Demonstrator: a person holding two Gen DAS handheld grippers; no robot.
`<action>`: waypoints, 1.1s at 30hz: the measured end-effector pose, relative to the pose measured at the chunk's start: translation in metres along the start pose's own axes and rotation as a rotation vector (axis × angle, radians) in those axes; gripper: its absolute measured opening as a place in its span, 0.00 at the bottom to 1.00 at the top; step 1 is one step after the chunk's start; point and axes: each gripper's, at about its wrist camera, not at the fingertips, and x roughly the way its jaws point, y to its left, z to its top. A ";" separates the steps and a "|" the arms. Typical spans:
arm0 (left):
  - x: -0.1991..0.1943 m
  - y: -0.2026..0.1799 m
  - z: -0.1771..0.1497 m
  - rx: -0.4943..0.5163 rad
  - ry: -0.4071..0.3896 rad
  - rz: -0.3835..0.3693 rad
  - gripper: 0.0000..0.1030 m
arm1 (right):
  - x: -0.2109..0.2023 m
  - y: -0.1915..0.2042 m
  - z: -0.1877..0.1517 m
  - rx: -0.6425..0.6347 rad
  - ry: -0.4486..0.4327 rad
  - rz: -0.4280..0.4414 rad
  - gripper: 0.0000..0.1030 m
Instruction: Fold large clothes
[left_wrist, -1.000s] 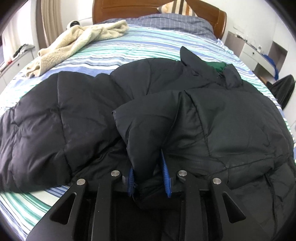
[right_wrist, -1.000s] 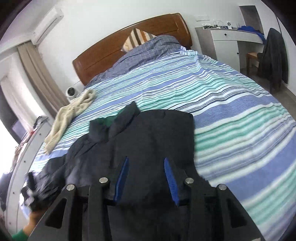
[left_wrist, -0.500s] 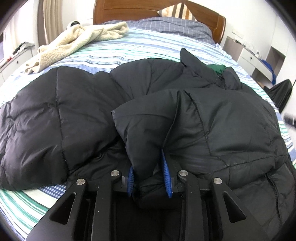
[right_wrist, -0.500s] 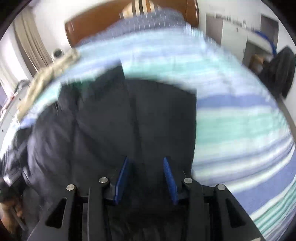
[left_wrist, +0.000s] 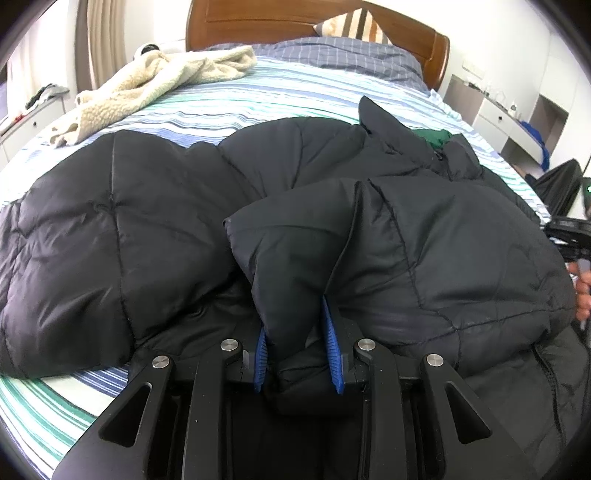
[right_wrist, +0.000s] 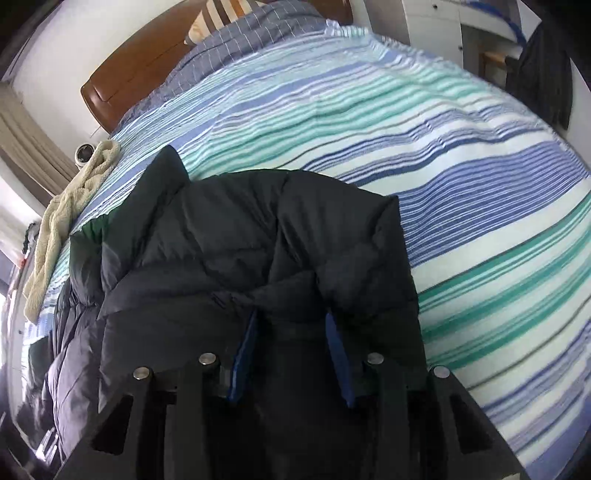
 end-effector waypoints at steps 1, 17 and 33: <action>0.000 0.000 0.000 -0.001 0.000 -0.001 0.28 | -0.014 0.003 -0.002 -0.012 -0.021 0.014 0.37; -0.017 0.002 0.006 -0.004 0.075 0.029 0.50 | -0.106 0.028 -0.116 -0.088 -0.001 0.116 0.47; -0.151 0.123 -0.052 -0.301 0.011 0.019 0.88 | -0.214 0.026 -0.246 -0.186 -0.115 0.138 0.79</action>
